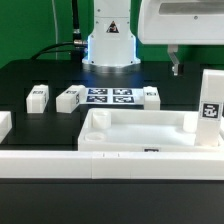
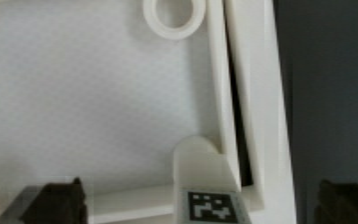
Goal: Assemble desk
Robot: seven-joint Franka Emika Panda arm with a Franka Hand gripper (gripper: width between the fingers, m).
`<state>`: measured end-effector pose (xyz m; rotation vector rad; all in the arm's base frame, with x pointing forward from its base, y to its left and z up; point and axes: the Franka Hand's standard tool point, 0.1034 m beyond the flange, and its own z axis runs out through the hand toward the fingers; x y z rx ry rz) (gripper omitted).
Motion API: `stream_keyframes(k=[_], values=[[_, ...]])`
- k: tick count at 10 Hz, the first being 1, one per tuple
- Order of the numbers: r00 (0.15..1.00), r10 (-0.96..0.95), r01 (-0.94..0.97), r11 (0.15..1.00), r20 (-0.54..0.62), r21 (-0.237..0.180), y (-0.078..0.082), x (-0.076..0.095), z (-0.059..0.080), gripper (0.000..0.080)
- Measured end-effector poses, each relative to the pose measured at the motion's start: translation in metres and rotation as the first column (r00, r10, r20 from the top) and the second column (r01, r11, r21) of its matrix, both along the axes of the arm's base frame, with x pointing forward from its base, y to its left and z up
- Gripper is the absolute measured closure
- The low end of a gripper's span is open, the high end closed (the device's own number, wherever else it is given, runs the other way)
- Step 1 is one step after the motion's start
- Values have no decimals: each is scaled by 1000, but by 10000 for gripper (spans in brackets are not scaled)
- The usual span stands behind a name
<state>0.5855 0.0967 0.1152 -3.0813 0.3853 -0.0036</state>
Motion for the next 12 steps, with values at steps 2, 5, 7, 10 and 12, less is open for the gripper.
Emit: stream_keyframes(k=[2,5,7,10,12], values=[[1000,11,-11,1000,14,2,4,-14,-4,151],[998,55,-55,998,15,-5,-6,-62,-17,151],[998,55,-55,998,18,-5,-8,-63,-18,151],[997,70,-70,998,-29,-6,-10,-68,-20,151],[984,131,-129,991,-125,19,-28,-87,-27,151]])
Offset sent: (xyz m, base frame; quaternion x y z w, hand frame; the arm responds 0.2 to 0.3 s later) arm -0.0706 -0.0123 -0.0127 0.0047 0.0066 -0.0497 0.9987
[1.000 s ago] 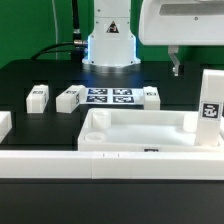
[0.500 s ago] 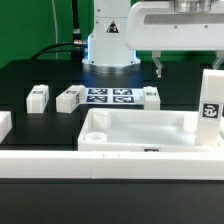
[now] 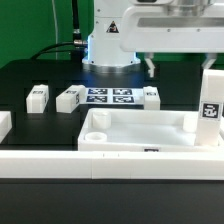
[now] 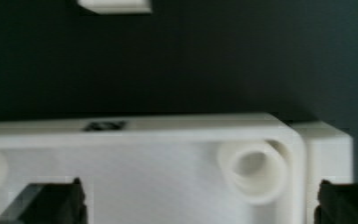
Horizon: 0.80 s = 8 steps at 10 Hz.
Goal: Assemble desk
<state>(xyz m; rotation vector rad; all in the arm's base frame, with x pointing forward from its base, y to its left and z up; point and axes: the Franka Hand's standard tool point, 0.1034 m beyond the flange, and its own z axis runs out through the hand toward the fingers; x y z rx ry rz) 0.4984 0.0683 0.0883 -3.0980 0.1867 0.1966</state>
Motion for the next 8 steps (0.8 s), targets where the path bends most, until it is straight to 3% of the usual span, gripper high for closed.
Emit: stream_keyframes(k=[2,5,8], values=[[993,26,-25,1000,-116,15,-14,-19,-7,151],[961,33,-27,999,-274,26,-13,-18,-9,151],[902,90,-64,995,-421,74,-24,-35,-20,151]])
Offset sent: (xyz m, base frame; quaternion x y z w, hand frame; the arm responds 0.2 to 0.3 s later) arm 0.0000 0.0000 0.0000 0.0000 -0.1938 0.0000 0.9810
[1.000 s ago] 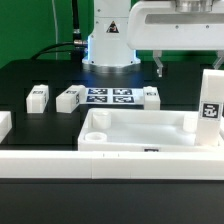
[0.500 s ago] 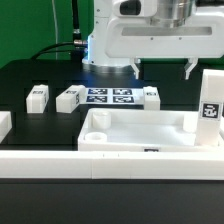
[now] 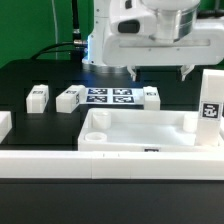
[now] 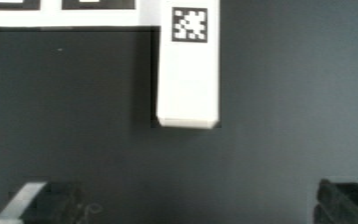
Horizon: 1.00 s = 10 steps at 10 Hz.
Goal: Assemble desk
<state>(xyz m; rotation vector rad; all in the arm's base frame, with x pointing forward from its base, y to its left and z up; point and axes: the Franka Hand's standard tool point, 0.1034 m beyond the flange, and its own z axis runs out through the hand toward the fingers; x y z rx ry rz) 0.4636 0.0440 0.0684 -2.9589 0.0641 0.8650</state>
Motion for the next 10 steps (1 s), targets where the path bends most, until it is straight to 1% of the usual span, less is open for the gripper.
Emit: stream_keyframes(k=[1,2,3,6,7,8,10], values=[[1000,-6,6,1000,-22,5,-2,-4,-6,151],[1000,-25,25,1000,-17,11,0,-6,-9,151],[999,-29,29,999,-16,13,2,-5,-9,151],[1000,-27,27,1000,-16,14,1,-6,-9,151],[995,-102,103,993,-21,64,-1,-8,-10,151],[991,-132,133,989,-20,63,-4,-12,-13,151],[987,-158,160,984,-32,78,6,-16,-19,151]])
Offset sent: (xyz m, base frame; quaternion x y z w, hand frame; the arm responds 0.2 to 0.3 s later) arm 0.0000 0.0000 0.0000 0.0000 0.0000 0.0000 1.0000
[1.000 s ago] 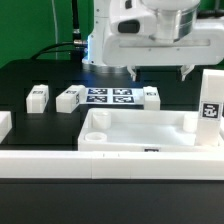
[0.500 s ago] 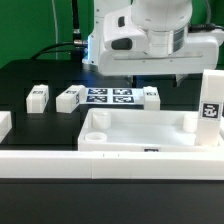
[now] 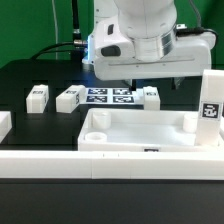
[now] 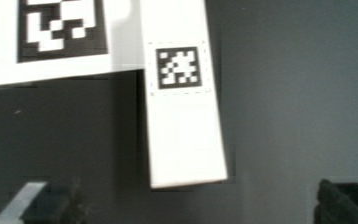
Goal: Assemble desk
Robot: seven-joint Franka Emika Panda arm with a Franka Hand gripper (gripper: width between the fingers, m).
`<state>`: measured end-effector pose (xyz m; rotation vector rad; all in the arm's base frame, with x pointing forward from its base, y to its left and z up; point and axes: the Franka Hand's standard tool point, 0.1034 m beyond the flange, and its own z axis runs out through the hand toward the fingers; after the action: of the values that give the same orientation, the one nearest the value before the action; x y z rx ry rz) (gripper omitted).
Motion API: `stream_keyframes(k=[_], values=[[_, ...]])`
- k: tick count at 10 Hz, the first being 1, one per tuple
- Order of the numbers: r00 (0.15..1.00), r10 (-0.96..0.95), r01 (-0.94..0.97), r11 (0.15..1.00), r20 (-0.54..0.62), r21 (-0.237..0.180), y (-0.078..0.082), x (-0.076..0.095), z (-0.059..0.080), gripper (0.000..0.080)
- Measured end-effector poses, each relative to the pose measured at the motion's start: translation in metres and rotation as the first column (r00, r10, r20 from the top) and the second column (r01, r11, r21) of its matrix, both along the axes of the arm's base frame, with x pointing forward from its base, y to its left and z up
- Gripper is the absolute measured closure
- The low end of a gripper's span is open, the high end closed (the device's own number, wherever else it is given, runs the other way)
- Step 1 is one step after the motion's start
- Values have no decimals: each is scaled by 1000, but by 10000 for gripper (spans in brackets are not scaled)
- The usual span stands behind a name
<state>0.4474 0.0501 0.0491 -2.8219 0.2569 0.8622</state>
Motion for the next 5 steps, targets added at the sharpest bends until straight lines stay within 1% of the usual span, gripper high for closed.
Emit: stream_keyframes(k=[2,3,4,5], values=[[1000,4,-4,1000,-20,6,-1,-3,0,151],[994,12,-9,1000,-113,28,0,-9,1,151],[989,18,-12,999,-148,41,-2,-5,-6,151],[975,27,-14,998,-219,59,-1,-12,-6,151]])
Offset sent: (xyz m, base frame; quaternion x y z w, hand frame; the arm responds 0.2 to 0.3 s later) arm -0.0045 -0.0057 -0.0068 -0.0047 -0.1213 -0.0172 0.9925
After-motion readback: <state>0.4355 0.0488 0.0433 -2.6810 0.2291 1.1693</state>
